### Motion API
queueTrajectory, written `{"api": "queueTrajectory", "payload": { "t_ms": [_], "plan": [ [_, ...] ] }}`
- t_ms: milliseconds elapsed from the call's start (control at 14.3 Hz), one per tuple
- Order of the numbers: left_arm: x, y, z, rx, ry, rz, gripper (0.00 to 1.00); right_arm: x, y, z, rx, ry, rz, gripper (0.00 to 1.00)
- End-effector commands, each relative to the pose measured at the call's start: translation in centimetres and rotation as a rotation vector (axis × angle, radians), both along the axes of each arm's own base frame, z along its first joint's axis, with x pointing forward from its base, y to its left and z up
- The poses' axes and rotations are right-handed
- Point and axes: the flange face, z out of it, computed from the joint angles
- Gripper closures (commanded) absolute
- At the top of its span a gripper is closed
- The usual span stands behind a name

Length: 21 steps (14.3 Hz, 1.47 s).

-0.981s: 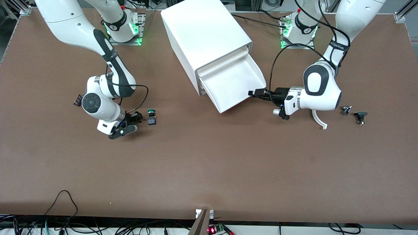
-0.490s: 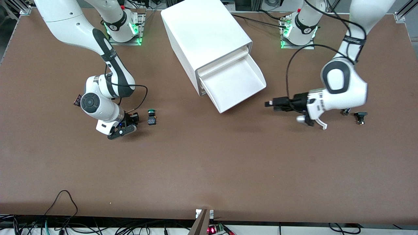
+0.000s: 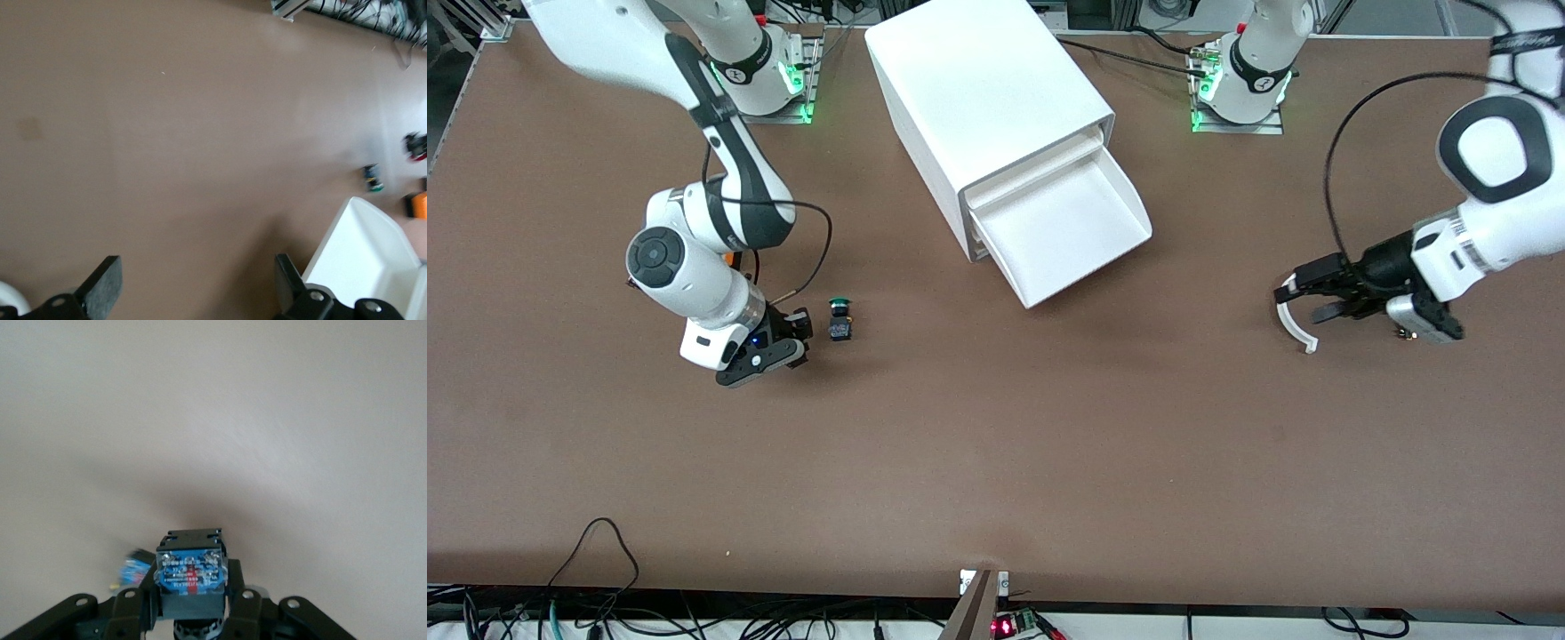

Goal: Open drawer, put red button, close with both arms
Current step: 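Carry the red button toward the drawer while the left gripper withdraws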

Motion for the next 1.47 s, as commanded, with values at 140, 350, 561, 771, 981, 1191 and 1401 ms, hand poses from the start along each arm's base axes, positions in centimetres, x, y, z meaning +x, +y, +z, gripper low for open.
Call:
{"api": "queueTrajectory", "payload": {
  "t_ms": [140, 350, 561, 771, 981, 1191, 1401],
  "plan": [
    [0.0, 2.0, 10.6, 0.346, 0.021, -0.071, 0.0, 1.4, 9.0, 11.7, 0.09, -0.037, 0.163, 0.68],
    [-1.3, -0.2, 13.9, 0.506, 0.106, 0.075, 0.0, -0.7, 16.4, 14.3, 0.159, -0.1, 0.419, 0.68],
    [-1.5, -0.2, 14.0, 0.534, 0.117, 0.116, 0.0, -1.5, 22.4, 15.5, 0.202, -0.151, 0.599, 0.68],
    [-1.4, 0.0, 13.9, 0.54, 0.119, 0.118, 0.0, -3.3, 29.0, 15.2, 0.237, -0.189, 0.759, 0.68],
    [-1.4, 0.1, 13.9, 0.547, 0.119, 0.119, 0.0, -6.4, 34.0, 14.3, 0.242, -0.201, 0.917, 0.68],
    [-1.4, 0.2, 14.0, 0.563, 0.116, 0.117, 0.0, -9.9, 37.4, 13.7, 0.19, -0.207, 1.065, 0.68],
    [-1.4, 0.1, 14.0, 0.564, 0.114, 0.116, 0.0, -13.9, 40.3, 11.6, 0.111, -0.134, 1.173, 0.68]
  ]
}}
